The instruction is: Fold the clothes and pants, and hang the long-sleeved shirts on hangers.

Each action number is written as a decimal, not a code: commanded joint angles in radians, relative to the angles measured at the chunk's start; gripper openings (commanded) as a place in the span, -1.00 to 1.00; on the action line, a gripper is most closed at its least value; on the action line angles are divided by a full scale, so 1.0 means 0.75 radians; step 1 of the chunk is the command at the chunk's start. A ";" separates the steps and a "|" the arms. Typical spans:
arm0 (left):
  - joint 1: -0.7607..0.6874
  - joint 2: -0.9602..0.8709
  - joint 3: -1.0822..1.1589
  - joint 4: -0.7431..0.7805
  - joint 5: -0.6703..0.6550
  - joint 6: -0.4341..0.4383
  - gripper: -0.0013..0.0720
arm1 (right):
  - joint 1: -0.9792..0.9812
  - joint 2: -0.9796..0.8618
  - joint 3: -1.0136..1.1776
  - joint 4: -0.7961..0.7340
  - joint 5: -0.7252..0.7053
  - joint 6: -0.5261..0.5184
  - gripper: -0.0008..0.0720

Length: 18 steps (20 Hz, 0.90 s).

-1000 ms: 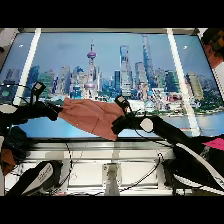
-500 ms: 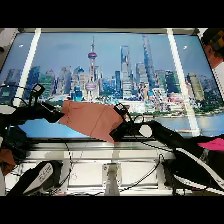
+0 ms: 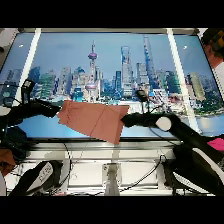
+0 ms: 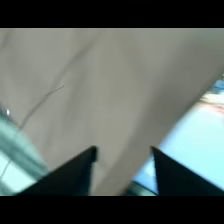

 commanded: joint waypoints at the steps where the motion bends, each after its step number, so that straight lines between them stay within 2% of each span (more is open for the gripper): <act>1: 0.002 0.003 0.001 -0.025 0.022 -0.010 0.95 | -0.245 -0.018 0.001 0.022 0.134 0.093 0.37; 3: 0.002 0.003 0.001 -0.025 0.022 -0.010 0.95 | -0.303 -0.105 0.001 0.140 0.150 0.089 0.58; 5: 0.002 0.003 0.001 -0.025 0.022 -0.010 0.95 | -0.304 -0.199 0.001 0.226 0.160 0.062 0.58; 10: 0.002 0.003 0.001 -0.024 0.022 -0.010 0.95 | -0.302 -0.399 0.001 0.620 0.228 -0.231 0.59; 12: 0.002 0.003 0.001 -0.025 0.027 -0.010 0.95 | -0.302 -0.432 0.004 0.626 0.190 -0.255 0.70; 13: 0.002 0.003 0.001 -0.024 0.028 -0.010 0.95 | -0.302 -0.448 0.013 0.610 0.186 -0.267 0.90; 18: 0.002 0.003 0.001 -0.025 0.036 -0.010 0.95 | -0.300 -0.538 0.102 0.567 0.252 -0.263 0.91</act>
